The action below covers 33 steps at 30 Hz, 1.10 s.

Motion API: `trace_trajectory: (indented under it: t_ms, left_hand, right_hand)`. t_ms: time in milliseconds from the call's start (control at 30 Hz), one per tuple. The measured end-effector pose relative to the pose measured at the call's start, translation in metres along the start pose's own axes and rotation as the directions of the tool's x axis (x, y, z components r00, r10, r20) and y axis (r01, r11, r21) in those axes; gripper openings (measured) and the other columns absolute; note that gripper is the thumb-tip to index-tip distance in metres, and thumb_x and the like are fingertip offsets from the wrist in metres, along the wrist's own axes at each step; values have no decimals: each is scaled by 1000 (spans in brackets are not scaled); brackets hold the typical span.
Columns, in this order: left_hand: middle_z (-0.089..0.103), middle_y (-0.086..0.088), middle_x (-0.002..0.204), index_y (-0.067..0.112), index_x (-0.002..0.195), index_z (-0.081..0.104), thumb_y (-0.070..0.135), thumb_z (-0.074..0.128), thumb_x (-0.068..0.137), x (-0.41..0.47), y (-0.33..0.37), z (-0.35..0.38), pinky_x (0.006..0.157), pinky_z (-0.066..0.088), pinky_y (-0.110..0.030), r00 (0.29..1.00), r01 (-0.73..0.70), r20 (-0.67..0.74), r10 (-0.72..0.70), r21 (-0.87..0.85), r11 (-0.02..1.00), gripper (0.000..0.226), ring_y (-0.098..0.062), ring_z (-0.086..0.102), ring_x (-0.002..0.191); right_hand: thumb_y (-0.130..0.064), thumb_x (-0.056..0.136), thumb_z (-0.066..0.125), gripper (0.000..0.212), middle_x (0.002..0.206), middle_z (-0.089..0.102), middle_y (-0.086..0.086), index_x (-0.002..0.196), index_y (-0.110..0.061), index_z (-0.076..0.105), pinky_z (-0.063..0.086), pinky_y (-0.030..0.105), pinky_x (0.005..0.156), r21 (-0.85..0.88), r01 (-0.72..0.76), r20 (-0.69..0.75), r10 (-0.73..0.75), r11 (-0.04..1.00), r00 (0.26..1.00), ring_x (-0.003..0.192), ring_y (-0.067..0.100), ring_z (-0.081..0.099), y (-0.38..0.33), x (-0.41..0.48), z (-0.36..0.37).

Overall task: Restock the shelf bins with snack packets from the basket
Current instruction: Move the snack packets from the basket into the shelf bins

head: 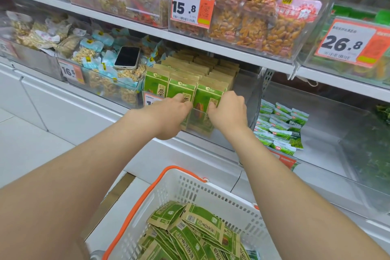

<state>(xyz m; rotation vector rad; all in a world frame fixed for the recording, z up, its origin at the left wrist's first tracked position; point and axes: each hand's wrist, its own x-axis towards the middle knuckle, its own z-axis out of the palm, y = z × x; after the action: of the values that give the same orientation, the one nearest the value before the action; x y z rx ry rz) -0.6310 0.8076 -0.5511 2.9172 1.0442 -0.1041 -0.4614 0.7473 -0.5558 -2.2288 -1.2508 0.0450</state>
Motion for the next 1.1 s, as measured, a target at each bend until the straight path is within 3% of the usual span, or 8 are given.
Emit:
trace_trajectory:
  t_ms: [133,233,367,533,667,867,967,1100]
  left_hand:
    - [38,-8,124,11,136,43,23,58,101,-2,5,3,90,53,-51,999,4,-40,-5,-24,1000,40,-34,56,106]
    - [39,-6,116,10,129,44,30,54,104,-5,11,5,89,51,-48,1000,4,0,-4,-28,1000,33,-34,55,103]
    - [59,-10,131,16,132,54,36,55,103,-9,18,18,99,52,-48,986,3,168,0,-19,1000,35,-33,57,120]
    - [66,-10,123,14,126,66,36,52,103,-15,38,48,83,53,-40,905,-18,425,-12,67,998,34,-31,66,109]
    - [64,-11,132,14,135,64,35,48,107,-25,54,83,67,44,-32,832,-102,555,5,143,984,38,-26,58,94]
    - [50,1,88,13,98,55,15,47,106,-36,68,121,54,37,-27,768,-155,640,-13,206,966,11,-13,46,66]
    - [47,-2,82,17,74,40,6,48,102,-38,66,126,62,42,-31,764,-138,645,-26,202,970,31,-17,45,64]
    - [43,-3,75,15,71,36,-2,46,97,-35,60,120,68,42,-36,773,-151,634,-23,219,964,33,-22,46,72]
  right_hand:
    - [-41,96,70,43,103,62,19,77,-12,45,41,37,74,-85,68,10,-68,994,998,104,42,59,2,-2,-7]
    - [-39,100,64,31,106,63,22,92,-11,53,42,40,72,-198,154,-64,-169,968,984,102,46,60,0,-17,-20]
    - [-27,96,54,14,86,67,8,97,-13,58,33,35,57,-292,430,-218,-498,854,839,74,36,63,4,-53,-16]
    - [-29,90,51,16,78,60,7,92,-17,62,44,36,58,-213,503,303,-433,837,849,74,36,59,44,-92,31]
    - [-21,92,49,11,85,64,9,89,-15,58,52,38,64,-235,518,603,-295,823,742,80,35,63,98,-111,91]
    - [-18,103,50,25,119,65,8,127,-14,55,57,42,74,-160,656,762,-330,738,557,96,31,67,126,-160,174]
    - [-12,103,49,38,130,56,16,140,-10,43,45,43,70,-57,752,766,-454,656,454,108,36,60,118,-187,205]
    - [0,86,67,66,123,60,21,142,-10,33,49,46,82,-138,764,768,-418,631,485,111,39,57,107,-202,224]
